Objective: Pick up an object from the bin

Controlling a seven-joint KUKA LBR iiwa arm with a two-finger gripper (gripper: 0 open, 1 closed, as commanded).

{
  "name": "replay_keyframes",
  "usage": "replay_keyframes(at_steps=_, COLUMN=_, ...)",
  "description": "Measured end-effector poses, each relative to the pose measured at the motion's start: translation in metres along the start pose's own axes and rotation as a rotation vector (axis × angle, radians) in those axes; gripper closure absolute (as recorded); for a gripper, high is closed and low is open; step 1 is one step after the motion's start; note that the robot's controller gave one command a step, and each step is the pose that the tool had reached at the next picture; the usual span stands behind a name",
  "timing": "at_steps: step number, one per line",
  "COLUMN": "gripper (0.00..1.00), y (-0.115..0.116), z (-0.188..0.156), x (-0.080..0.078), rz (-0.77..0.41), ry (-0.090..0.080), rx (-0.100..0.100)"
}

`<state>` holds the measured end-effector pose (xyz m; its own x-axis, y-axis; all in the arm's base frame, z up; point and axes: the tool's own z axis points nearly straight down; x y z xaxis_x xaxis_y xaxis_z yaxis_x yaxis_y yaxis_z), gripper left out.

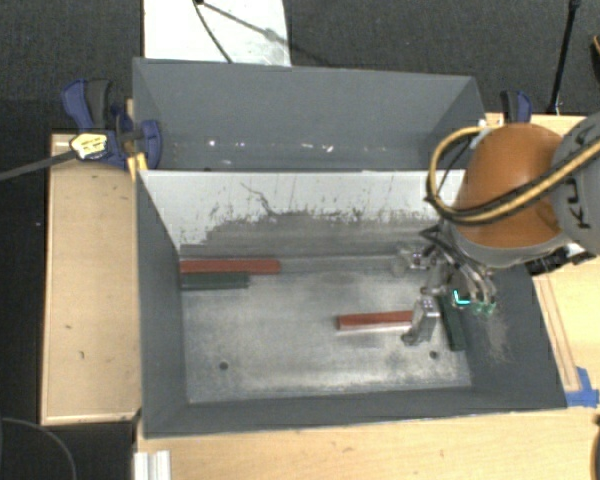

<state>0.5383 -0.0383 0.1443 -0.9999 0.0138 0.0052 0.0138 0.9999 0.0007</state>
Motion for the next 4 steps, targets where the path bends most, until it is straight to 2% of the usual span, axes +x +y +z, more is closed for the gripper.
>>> replay_keyframes(at_steps=1, gripper=0.00, y=0.0188, z=0.0779, x=0.0218, rz=0.091, ry=0.001, rx=-0.001)
replay_keyframes(at_steps=4, gripper=0.00, y=0.0188, z=0.0770, x=0.0205, rz=0.079, ry=-0.007, rx=0.001)
